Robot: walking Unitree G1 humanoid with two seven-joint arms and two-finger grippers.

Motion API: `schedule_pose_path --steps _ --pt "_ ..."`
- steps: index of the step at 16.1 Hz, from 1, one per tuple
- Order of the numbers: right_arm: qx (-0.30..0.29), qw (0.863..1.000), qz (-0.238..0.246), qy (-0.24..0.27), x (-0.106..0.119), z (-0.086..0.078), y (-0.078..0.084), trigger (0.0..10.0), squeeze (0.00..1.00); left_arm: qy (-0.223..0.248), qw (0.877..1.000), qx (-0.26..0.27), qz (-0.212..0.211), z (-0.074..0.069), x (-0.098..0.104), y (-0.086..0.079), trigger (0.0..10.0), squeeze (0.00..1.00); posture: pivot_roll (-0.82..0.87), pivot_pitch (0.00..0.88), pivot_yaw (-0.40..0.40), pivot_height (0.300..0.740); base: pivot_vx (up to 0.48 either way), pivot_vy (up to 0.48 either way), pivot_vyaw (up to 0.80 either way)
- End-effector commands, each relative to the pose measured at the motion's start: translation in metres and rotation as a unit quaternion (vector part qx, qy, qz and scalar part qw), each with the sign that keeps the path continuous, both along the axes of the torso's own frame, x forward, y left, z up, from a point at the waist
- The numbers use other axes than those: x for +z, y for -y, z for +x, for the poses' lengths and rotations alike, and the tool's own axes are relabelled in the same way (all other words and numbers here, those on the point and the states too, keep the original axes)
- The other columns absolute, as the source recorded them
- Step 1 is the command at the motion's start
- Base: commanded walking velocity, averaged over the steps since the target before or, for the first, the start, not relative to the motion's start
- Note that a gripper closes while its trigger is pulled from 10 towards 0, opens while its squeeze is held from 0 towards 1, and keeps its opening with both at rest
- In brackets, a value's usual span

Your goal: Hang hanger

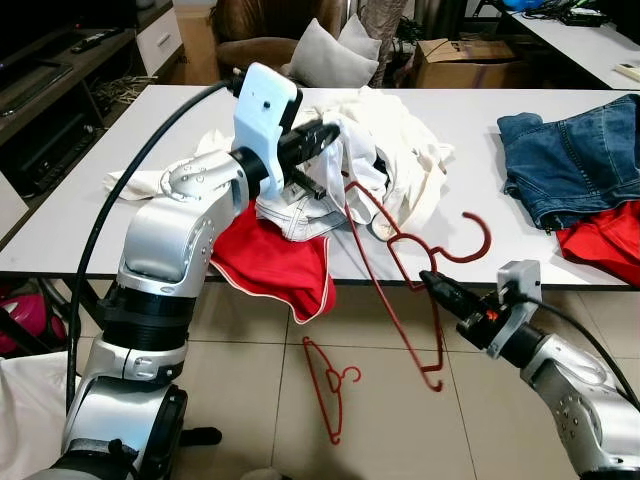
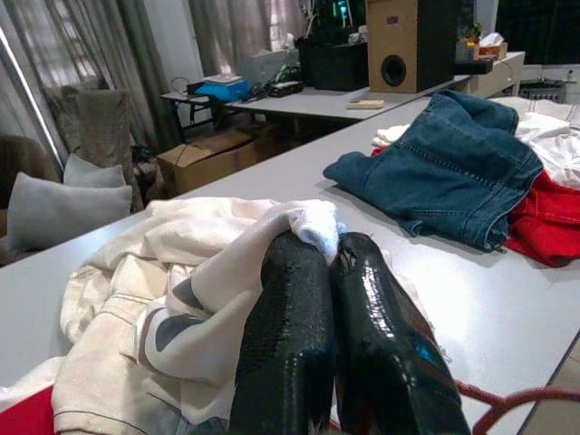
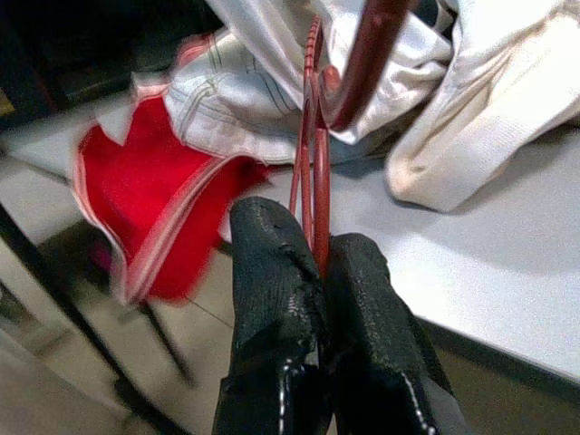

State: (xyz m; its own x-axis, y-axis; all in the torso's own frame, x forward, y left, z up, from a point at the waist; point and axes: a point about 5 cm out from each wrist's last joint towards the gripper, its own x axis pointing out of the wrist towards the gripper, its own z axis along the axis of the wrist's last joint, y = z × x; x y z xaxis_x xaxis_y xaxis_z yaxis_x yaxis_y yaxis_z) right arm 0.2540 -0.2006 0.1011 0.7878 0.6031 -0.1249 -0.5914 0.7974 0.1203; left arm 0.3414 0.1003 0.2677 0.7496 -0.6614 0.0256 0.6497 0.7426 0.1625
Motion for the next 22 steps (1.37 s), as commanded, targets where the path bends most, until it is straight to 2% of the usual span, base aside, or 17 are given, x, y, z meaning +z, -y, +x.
schedule_pose_path --steps 1,2,4,5,7,9,10,12,14,15,16,17,18,20,22 --pt "0.002 0.999 -0.045 0.025 0.004 0.000 -0.001 10.0 0.00 0.008 1.000 0.006 -0.001 0.001 0.005 -0.001 0.0 0.00 -0.07 0.000 0.059 0.740 0.000 0.000 0.00" --pt "0.013 0.985 -0.158 0.073 0.004 -0.001 -0.001 10.0 0.00 0.007 1.000 0.008 0.001 0.002 0.003 0.000 0.0 0.00 -0.07 0.000 0.059 0.740 0.000 0.000 0.00" --pt "0.010 0.974 -0.202 0.107 0.006 0.000 -0.001 10.0 0.00 0.006 1.000 0.009 0.001 0.002 0.002 0.000 0.0 0.00 -0.07 0.000 0.059 0.740 0.000 0.000 0.00" --pt "-0.014 0.968 -0.209 0.136 0.012 0.003 0.000 10.0 0.00 0.006 1.000 0.009 0.002 0.002 0.002 0.000 0.0 0.00 -0.07 0.000 0.056 0.740 0.000 0.000 0.00" --pt "-0.041 0.963 -0.217 0.155 0.016 0.008 0.003 10.0 0.00 0.005 1.000 0.000 0.007 0.000 0.002 0.001 0.0 0.00 -0.07 0.000 0.054 0.740 0.000 0.000 0.00" --pt "-0.059 0.966 -0.194 0.161 0.018 0.014 0.001 10.0 0.00 0.004 0.999 -0.029 0.021 -0.006 -0.001 0.005 0.0 0.00 -0.07 0.000 0.054 0.740 0.000 0.000 0.00" --pt "-0.070 0.977 -0.141 0.145 0.018 0.018 -0.003 10.0 0.00 -0.001 0.997 -0.060 0.052 -0.013 -0.007 0.007 0.0 0.00 -0.07 0.000 0.055 0.740 0.000 0.000 0.00" --pt "-0.076 0.988 -0.071 0.111 0.014 0.023 -0.008 10.0 0.00 -0.006 0.992 -0.085 0.090 -0.020 -0.014 0.007 0.0 0.00 -0.07 0.000 0.055 0.740 0.000 0.000 0.00" --pt "-0.073 0.994 -0.007 0.075 0.009 0.026 -0.012 10.0 0.00 -0.008 0.990 -0.099 0.101 -0.024 -0.015 0.006 0.0 0.00 -0.06 0.000 0.048 0.740 0.000 0.000 0.00" --pt "-0.062 0.996 0.057 0.032 0.004 0.024 -0.018 10.0 0.00 -0.003 0.991 -0.089 0.104 -0.024 -0.013 0.003 0.0 0.00 -0.05 0.000 0.044 0.740 0.000 0.000 0.00" --pt "-0.060 0.995 0.071 0.021 0.003 0.024 -0.019 10.0 0.00 -0.003 0.991 -0.084 0.105 -0.023 -0.013 0.002 0.0 0.00 -0.05 0.000 0.044 0.740 0.000 0.000 0.00" --pt "-0.074 0.987 0.140 -0.040 -0.004 0.021 -0.022 10.0 0.00 0.001 0.991 -0.059 0.119 -0.019 -0.014 -0.004 0.0 0.00 -0.05 0.000 0.044 0.740 0.000 0.000 0.00" --pt "-0.087 0.977 0.180 -0.071 -0.009 0.021 -0.025 10.0 0.00 0.000 0.991 -0.057 0.125 -0.019 -0.016 -0.007 0.0 0.00 -0.05 0.000 0.046 0.740 0.000 0.000 0.00" --pt "-0.119 0.958 0.228 -0.126 -0.018 0.027 -0.026 10.0 0.00 -0.007 0.989 -0.067 0.132 -0.023 -0.019 -0.009 0.0 0.00 -0.05 0.000 0.048 0.740 0.000 0.000 0.00" --pt "-0.163 0.922 0.325 -0.131 -0.004 0.050 -0.024 10.0 0.00 -0.023 0.984 -0.082 0.155 -0.028 -0.027 -0.014 0.0 0.00 -0.05 0.000 0.052 0.740 0.000 0.000 0.00"
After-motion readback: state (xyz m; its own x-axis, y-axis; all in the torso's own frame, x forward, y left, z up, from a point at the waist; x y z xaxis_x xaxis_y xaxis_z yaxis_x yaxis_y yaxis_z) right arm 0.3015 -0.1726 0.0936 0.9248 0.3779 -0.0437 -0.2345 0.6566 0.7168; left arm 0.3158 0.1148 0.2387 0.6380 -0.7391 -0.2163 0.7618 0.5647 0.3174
